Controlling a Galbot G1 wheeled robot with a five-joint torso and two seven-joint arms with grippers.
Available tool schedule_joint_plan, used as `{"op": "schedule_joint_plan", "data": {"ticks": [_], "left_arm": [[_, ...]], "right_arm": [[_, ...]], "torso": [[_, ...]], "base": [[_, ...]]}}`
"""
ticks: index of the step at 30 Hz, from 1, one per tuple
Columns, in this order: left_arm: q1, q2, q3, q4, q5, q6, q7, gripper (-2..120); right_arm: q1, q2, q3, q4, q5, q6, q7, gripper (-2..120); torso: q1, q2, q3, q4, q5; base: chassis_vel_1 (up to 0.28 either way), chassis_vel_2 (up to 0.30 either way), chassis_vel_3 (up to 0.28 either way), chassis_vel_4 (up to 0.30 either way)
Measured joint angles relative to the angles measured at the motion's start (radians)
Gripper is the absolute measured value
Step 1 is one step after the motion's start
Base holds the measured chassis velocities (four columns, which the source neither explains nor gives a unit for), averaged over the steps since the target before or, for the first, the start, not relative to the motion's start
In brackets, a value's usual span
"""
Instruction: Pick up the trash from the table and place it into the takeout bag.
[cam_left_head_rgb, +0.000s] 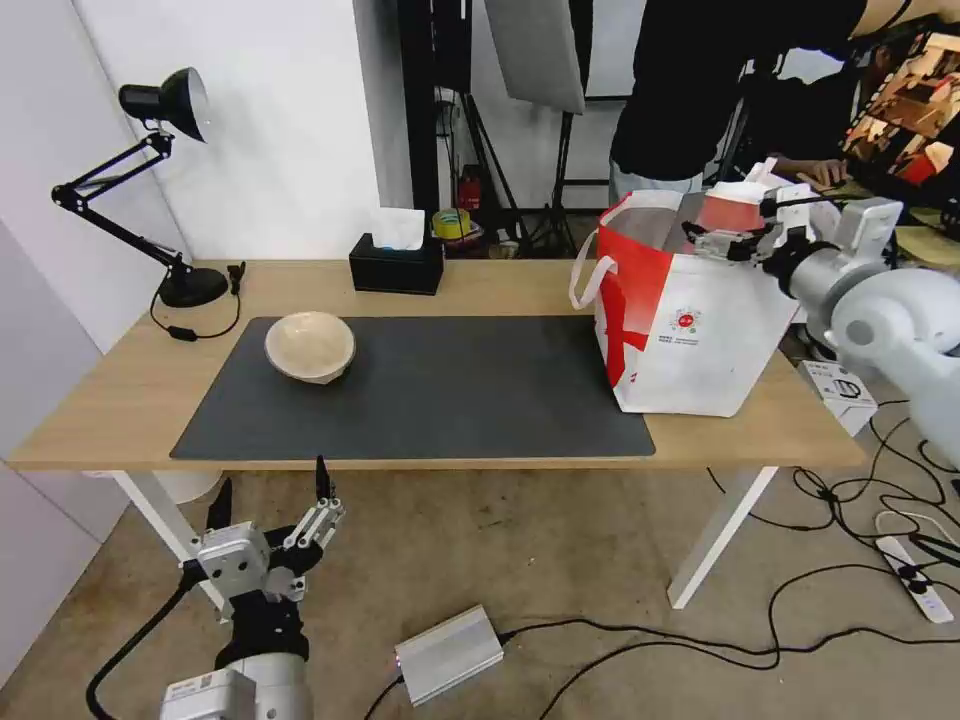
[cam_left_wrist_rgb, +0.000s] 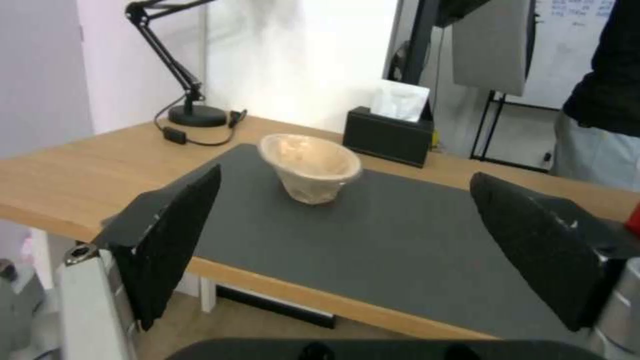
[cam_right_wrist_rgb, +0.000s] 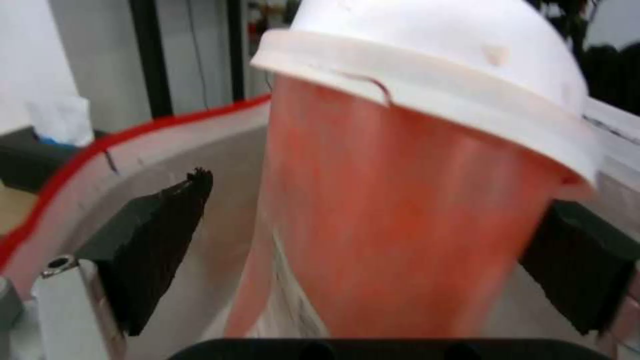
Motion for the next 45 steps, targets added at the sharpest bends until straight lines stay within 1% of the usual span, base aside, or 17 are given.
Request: {"op": "schedule_joint_plan", "data": {"ticks": [1, 2, 3, 6, 16, 19, 28, 40, 43, 44, 45], "left_arm": [[-0.002, 0.002, 0.003, 0.002, -0.001, 0.001, 0.000, 100], [-0.002, 0.002, 0.003, 0.002, -0.001, 0.001, 0.000, 100], [-0.004, 0.006, 0.010, 0.005, -0.002, 0.002, 0.000, 100], [-0.009, 0.016, 0.023, 0.013, -0.003, 0.003, 0.000, 100], [-0.012, 0.023, 0.031, 0.015, -0.007, 0.005, 0.000, 100], [-0.010, 0.023, 0.035, 0.015, -0.005, 0.005, 0.000, 100], [-0.007, 0.021, 0.035, 0.014, -0.002, 0.005, 0.000, 100], [-0.003, 0.016, 0.047, 0.017, 0.015, 0.005, -0.001, 100], [-0.001, 0.016, 0.046, 0.016, 0.015, 0.004, 0.000, 100], [-0.001, 0.016, 0.046, 0.016, 0.015, 0.004, 0.000, 100], [-0.001, 0.016, 0.046, 0.016, 0.015, 0.004, 0.000, 100]], "right_arm": [[0.003, -0.006, 0.003, 0.006, 0.010, -0.024, 0.011, 100], [0.003, -0.006, 0.003, 0.006, 0.010, -0.024, 0.011, 100], [0.007, -0.015, 0.008, 0.015, 0.022, -0.057, 0.027, 100], [0.009, -0.033, 0.017, 0.029, 0.049, -0.102, 0.055, 100], [0.029, -0.044, 0.019, 0.034, 0.081, -0.147, 0.065, 100], [0.069, -0.046, -0.018, 0.033, 0.085, -0.171, 0.067, 100], [0.089, -0.041, -0.037, 0.029, 0.088, -0.175, 0.076, 100], [0.071, -0.056, -0.011, 0.048, 0.095, -0.166, 0.080, 100], [0.065, -0.057, -0.003, 0.055, 0.100, -0.141, 0.082, 100], [0.059, -0.057, 0.005, 0.059, 0.105, -0.118, 0.080, 100], [0.059, -0.057, 0.005, 0.059, 0.105, -0.118, 0.080, 100]], "torso": [[0.000, 0.000, 0.000, -0.0001, 0.0000], [0.000, 0.000, 0.000, -0.0001, 0.0000], [0.000, 0.000, 0.000, -0.0001, -0.0001], [0.000, 0.000, 0.000, -0.0001, 0.0000], [0.000, 0.000, 0.000, -0.0001, 0.0000], [0.000, 0.000, 0.000, 0.0000, 0.0000], [0.000, 0.000, 0.000, -0.0001, 0.0000], [0.000, 0.000, 0.000, -0.0001, -0.0001], [0.000, 0.000, 0.000, -0.0001, 0.0000], [0.000, 0.000, 0.000, 0.0000, 0.0000], [0.000, 0.000, 0.000, 0.0000, 0.0000]], "base": [[0.000, 0.000, 0.000, 0.000], [0.000, 0.000, 0.000, 0.000], [0.000, 0.000, 0.000, 0.000], [0.000, 0.000, 0.000, 0.000], [0.000, 0.000, 0.000, 0.000], [0.000, 0.000, 0.000, 0.000], [0.000, 0.000, 0.000, 0.000], [0.000, 0.000, 0.000, 0.000], [0.000, 0.000, 0.000, 0.000], [0.000, 0.000, 0.000, 0.000], [0.000, 0.000, 0.000, 0.000]]}}
